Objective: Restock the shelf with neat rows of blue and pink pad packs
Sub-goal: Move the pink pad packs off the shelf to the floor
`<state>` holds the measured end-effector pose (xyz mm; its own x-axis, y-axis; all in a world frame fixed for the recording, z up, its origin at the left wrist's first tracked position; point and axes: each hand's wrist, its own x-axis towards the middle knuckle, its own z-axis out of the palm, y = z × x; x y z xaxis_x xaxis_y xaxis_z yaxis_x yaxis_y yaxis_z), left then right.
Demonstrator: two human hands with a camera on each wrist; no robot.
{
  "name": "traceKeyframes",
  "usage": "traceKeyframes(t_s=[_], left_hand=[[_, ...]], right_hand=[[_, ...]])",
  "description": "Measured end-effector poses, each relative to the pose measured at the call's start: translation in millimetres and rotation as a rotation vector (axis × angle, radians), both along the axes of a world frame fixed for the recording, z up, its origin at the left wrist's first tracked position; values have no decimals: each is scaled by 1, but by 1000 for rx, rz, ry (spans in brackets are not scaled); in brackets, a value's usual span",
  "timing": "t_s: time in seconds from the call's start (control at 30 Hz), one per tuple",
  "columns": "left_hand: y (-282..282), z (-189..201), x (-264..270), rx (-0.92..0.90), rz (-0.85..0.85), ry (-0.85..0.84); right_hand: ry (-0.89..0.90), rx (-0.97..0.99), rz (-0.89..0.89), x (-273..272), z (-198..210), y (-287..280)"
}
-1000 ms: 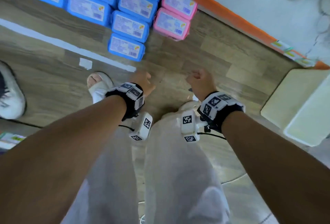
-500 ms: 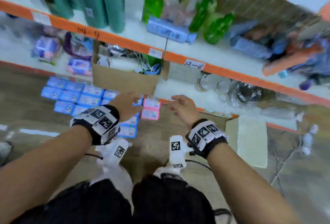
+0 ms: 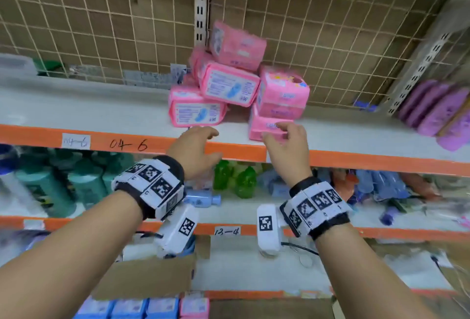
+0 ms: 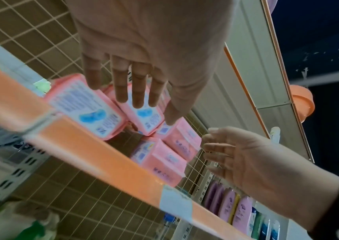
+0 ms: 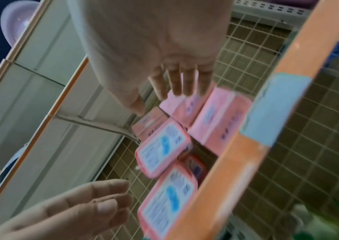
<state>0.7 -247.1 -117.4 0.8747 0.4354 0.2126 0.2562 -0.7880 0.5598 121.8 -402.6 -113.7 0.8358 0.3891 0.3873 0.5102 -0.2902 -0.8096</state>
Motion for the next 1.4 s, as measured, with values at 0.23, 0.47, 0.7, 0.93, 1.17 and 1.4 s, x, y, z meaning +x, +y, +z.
traceKeyframes(t_s=[0.23, 0.47, 0.7, 0.93, 1.17, 1.4], left_hand=[[-34, 29, 88, -18, 70, 37], [-38, 38, 109, -30, 99, 94], [-33, 43, 109, -48, 92, 32], [-40, 55, 120, 118, 36, -106], [-57, 73, 130, 545, -122, -32], [-32, 72, 103, -198, -110, -75]], right_hand=[[-54, -24, -211, 79, 38, 12], [66, -179, -202, 104, 35, 50], [73, 122, -188, 133, 28, 21], [419, 508, 130, 148, 37, -39], [601, 298, 417, 137, 48, -61], [709, 248, 474, 131, 46, -45]])
